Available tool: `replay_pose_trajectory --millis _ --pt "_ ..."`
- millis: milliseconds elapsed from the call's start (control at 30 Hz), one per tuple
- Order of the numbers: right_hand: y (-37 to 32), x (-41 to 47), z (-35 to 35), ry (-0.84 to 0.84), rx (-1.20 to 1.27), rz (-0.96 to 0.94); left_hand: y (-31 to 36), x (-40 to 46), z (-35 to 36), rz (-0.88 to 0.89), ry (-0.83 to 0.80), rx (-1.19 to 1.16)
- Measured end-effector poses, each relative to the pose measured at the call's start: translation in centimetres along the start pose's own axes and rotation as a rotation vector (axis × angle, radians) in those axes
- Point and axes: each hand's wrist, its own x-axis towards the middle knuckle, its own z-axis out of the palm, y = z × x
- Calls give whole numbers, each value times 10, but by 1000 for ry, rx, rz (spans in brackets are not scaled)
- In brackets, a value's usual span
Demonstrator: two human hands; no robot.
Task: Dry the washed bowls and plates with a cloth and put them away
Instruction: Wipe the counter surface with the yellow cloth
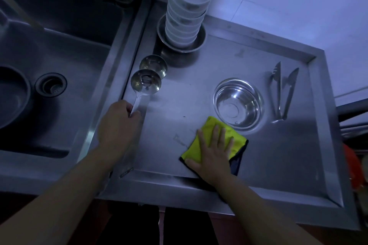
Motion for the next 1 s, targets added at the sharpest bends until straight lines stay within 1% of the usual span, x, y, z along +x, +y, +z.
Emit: replay_pose_trajectory --millis 133,233,400,500,567,667,733,800,900,1000 --pt "-45 24 0 85 -9 -134 -1 8 6 -24 13 5" --pt "-50 56 -6 141 5 -193 3 15 15 -52 32 -1" --pt "-26 137 -32 163 23 -237 15 25 41 -59 53 10" --pt "4 194 -53 190 31 -249 24 29 62 -69 95 -10" --pt "29 226 -64 207 49 -228 27 31 72 -104 109 -21" --pt "53 252 -72 195 99 -135 27 32 73 -136 157 33" --pt "50 251 -69 177 95 -129 26 30 65 -169 217 53" --pt "36 232 -61 174 76 -185 25 22 53 -217 283 55" --pt "13 183 -41 219 6 -367 19 3 35 -273 361 50" --pt "-15 131 -24 188 -55 -560 13 -26 22 -341 426 13"
